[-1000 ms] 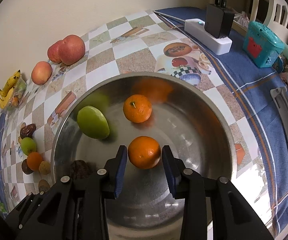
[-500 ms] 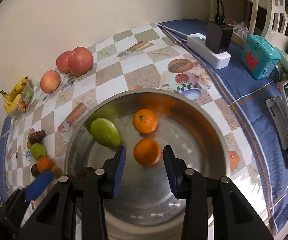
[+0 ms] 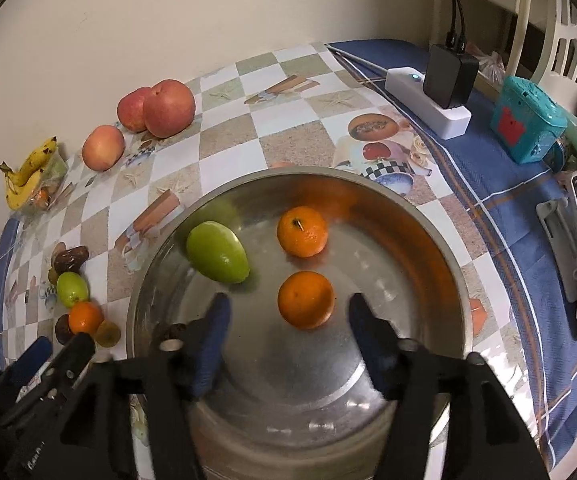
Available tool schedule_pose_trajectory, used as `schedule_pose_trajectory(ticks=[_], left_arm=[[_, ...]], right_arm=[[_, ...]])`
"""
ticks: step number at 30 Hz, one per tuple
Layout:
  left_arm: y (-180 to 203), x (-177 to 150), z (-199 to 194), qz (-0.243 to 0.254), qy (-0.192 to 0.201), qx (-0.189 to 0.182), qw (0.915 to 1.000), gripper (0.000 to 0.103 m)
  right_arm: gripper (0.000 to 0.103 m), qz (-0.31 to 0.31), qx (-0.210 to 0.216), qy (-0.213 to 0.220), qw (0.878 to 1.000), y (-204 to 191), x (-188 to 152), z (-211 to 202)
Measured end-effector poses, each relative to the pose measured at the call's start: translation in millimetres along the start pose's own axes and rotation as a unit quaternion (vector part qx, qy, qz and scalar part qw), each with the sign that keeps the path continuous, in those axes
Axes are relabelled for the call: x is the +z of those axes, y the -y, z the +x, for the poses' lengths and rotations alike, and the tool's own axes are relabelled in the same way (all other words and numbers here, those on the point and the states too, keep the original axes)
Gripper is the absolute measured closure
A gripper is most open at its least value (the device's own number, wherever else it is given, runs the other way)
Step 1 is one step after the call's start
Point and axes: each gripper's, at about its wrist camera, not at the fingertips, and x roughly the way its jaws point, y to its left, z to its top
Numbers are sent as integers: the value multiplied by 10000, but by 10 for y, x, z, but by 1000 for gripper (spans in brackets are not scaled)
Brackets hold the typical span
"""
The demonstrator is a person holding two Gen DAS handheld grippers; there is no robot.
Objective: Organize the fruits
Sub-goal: 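Move both tools back toward the fruit row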
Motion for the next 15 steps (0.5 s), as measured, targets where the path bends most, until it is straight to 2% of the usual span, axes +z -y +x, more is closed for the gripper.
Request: schedule_pose_trajectory(ticks=[1,3,4,5,8,15], left_arm=[[-20,2,2,-26,-14,26,10000,13],[-90,10,6,-99,7,115,9999,2],[-119,15,2,-126,35,169,9998,0],[-154,24,-1,-149,68,239,9996,0],[-273,61,-8,-228,132,385,9989,0],[-669,150,-15,-736,171,295,9967,0]], right_arm=[[35,-24,-42,-13,10000,-9,-6,18],[22,-66,-112,-3,9999,-25,-20,46],[14,-92,-127,15,9999,-36,-30,58],[12,-111,-128,30,9999,-45,-37,65],[11,-188,-129,154,9996,-98,-61,71],[10,-221,-67,392,9990,-213,-69,42]])
